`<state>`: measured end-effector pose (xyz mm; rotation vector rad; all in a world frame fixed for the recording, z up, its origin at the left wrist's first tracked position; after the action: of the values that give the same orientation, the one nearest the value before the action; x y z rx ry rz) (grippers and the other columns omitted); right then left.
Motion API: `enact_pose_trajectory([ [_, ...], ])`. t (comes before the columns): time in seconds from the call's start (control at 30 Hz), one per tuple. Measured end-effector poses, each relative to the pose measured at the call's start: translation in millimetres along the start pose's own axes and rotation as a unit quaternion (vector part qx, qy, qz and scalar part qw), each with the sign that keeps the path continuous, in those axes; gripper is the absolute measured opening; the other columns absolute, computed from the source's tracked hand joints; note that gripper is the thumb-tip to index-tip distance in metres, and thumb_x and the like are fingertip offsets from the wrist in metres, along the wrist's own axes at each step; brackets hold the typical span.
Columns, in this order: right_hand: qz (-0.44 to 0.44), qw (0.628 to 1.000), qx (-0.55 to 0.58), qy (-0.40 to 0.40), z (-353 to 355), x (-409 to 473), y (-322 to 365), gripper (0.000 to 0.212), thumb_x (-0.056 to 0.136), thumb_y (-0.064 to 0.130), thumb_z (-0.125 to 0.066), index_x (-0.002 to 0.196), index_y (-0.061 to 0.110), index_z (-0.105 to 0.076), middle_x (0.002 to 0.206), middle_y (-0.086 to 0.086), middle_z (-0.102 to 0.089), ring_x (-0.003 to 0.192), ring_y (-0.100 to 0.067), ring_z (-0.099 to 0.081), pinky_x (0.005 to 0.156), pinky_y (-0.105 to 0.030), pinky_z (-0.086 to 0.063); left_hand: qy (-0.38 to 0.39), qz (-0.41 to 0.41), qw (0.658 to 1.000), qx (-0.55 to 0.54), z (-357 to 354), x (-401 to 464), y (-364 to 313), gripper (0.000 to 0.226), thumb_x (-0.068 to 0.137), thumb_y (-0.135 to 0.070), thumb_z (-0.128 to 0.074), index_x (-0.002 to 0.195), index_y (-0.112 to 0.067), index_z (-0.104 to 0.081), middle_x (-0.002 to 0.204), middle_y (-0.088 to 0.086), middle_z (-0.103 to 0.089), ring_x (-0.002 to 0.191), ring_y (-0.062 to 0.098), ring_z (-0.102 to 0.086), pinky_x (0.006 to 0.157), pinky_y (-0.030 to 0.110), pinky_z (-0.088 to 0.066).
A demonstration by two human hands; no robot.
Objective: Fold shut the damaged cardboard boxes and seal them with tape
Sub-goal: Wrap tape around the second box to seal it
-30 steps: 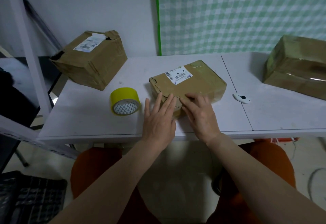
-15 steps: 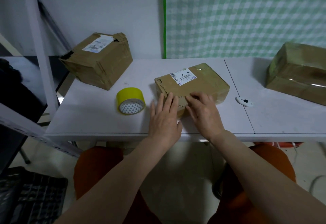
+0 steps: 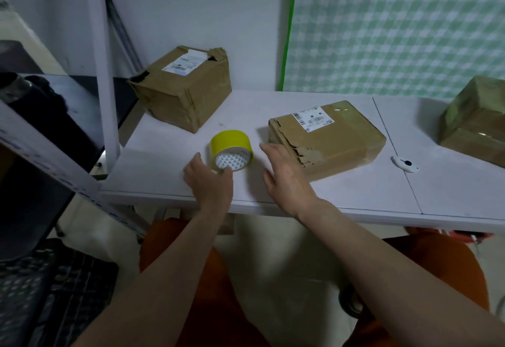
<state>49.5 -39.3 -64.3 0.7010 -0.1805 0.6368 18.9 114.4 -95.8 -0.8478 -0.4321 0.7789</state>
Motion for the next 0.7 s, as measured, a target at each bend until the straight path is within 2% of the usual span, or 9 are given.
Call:
enact_pose_trajectory([
  [0.07, -0.027, 0.999, 0.001, 0.020, -8, 5, 1, 0.053, 0.085, -0.002, -0.054, 0.136, 0.000, -0.043, 0.136, -0.017, -0.046, 0.123, -0.032, -0.047, 0.102, -0.031, -0.035, 0.053, 0.027, 0.998, -0.008, -6, 11, 3, 0.061, 0.080, -0.026, -0.073, 0.130, 0.000, -0.049, 0.128, 0.020, -0.054, 0.120, 0.035, -0.048, 0.097, 0.039, -0.041],
  [0.17, -0.050, 0.998, 0.003, 0.029, -11, 7, -2, 0.054, 0.085, 0.000, -0.057, 0.137, 0.001, -0.042, 0.135, -0.017, -0.046, 0.123, -0.030, -0.048, 0.101, -0.029, -0.034, 0.088, 0.064, 0.994, 0.002, -12, 22, -6, 0.044, 0.086, -0.030, -0.068, 0.117, 0.000, -0.059, 0.119, 0.019, -0.062, 0.109, 0.036, -0.058, 0.084, 0.036, -0.045],
  [0.27, -0.073, 0.996, 0.010, 0.044, -9, 5, -6, 0.056, 0.086, 0.002, -0.058, 0.138, 0.003, -0.040, 0.134, -0.016, -0.047, 0.120, -0.028, -0.048, 0.101, -0.029, -0.034, 0.084, 0.081, 0.992, 0.039, -13, 32, -10, 0.032, 0.095, -0.023, -0.055, 0.116, 0.000, -0.061, 0.119, 0.019, -0.063, 0.108, 0.036, -0.058, 0.084, 0.037, -0.046],
  [0.37, -0.090, 0.995, 0.020, 0.046, -7, 4, -9, 0.054, 0.086, 0.003, -0.059, 0.138, 0.004, -0.041, 0.129, -0.016, -0.048, 0.119, -0.028, -0.048, 0.102, -0.034, -0.038, 0.069, 0.073, 0.995, 0.026, -16, 33, -10, 0.024, 0.095, -0.009, -0.047, 0.114, -0.001, -0.059, 0.119, 0.020, -0.061, 0.108, 0.036, -0.057, 0.084, 0.037, -0.044],
  [0.47, -0.110, 0.992, 0.031, 0.050, -9, 4, -11, 0.054, 0.086, 0.004, -0.059, 0.137, 0.004, -0.042, 0.128, -0.017, -0.049, 0.117, -0.029, -0.050, 0.102, -0.040, -0.040, 0.055, 0.056, 0.996, -0.035, -15, 25, -13, 0.020, 0.092, -0.002, -0.046, 0.108, -0.002, -0.058, 0.110, 0.019, -0.062, 0.098, 0.033, -0.057, 0.075, 0.031, -0.040],
  [0.53, -0.121, 0.990, 0.044, 0.054, -12, 3, -10, 0.054, 0.087, 0.005, -0.060, 0.137, 0.005, -0.042, 0.130, -0.016, -0.048, 0.116, -0.028, -0.052, 0.100, -0.043, -0.043, 0.061, 0.063, 0.992, -0.085, -16, 27, -8, 0.018, 0.091, 0.000, -0.047, 0.105, -0.002, -0.058, 0.106, 0.019, -0.062, 0.093, 0.031, -0.057, 0.075, 0.032, -0.043],
  [0.6, -0.126, 0.989, 0.055, 0.057, -14, 3, -9, 0.053, 0.088, 0.006, -0.059, 0.138, 0.006, -0.042, 0.132, -0.014, -0.048, 0.115, -0.027, -0.053, 0.100, -0.043, -0.044, 0.070, 0.097, 0.982, -0.144, -18, 34, 1, 0.018, 0.088, 0.003, -0.049, 0.102, -0.005, -0.057, 0.106, 0.020, -0.061, 0.094, 0.033, -0.059, 0.082, 0.041, -0.052],
  [0.7, -0.135, 0.986, 0.078, 0.061, -15, 5, -5, 0.052, 0.089, 0.006, -0.058, 0.138, 0.007, -0.041, 0.134, -0.012, -0.047, 0.116, -0.024, -0.053, 0.101, -0.042, -0.043, 0.090, 0.182, 0.942, -0.268, -13, 41, 9, 0.018, 0.090, 0.004, -0.052, 0.098, -0.011, -0.056, 0.107, 0.021, -0.059, 0.098, 0.037, -0.061, 0.087, 0.052, -0.054],
])
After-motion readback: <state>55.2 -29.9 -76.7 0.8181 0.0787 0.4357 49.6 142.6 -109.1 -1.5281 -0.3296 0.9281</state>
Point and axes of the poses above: each hand's wrist, its own x-axis towards the middle knuckle, its own z-axis out of the back of the hand, y = z × x, the point moved 2 cm from there along x, towards the middle knuckle
